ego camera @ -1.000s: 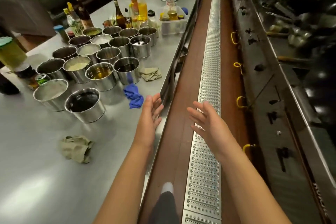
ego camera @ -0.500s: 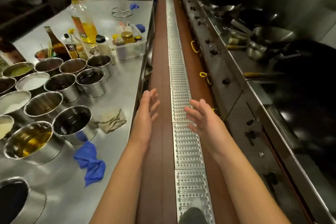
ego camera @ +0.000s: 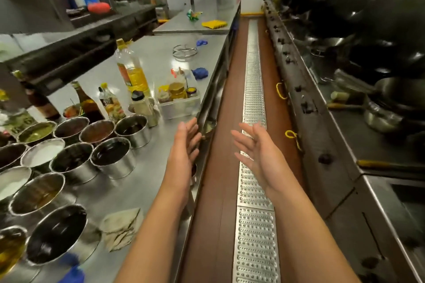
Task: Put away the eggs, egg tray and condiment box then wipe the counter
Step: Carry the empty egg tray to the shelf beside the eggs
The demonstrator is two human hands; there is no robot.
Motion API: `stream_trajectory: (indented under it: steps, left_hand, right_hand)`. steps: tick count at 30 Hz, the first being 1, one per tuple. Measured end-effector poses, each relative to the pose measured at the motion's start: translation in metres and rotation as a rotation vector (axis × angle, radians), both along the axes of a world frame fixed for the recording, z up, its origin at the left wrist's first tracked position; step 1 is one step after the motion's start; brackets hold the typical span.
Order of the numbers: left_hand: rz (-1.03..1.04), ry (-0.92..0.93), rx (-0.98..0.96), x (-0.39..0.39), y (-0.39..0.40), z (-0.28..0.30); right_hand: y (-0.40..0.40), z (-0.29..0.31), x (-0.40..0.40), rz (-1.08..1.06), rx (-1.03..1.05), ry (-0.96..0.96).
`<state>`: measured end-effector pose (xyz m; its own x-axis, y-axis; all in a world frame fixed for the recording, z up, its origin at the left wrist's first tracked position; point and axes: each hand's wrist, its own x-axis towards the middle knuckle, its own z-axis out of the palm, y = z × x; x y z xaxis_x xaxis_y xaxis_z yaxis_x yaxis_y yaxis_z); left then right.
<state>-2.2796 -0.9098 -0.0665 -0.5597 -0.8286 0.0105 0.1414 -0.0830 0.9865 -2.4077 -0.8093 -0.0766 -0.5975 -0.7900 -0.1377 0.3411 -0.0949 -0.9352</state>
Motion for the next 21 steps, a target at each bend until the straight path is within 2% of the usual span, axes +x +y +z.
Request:
stream_trajectory:
  steps: [4,9,15,21]
  left_hand:
    - [0.052,-0.053,0.038,-0.032,-0.031,-0.012]
    - [0.076,-0.104,0.107,-0.099,-0.091,-0.032]
    - [-0.049,-0.076,0.125,-0.196,-0.174,-0.053]
    - [-0.177,-0.043,0.076,-0.310,-0.280,-0.024]
  right_hand:
    - [-0.032,-0.014,-0.037,0.068,0.058,-0.052]
    - [-0.072,-0.037,-0.104,0.034,0.120,-0.080]
    - [-0.150,-0.048,-0.190,-0.046,0.161,-0.046]
    - [-0.230,-0.023,-0.278,-0.195,0.150,0.011]
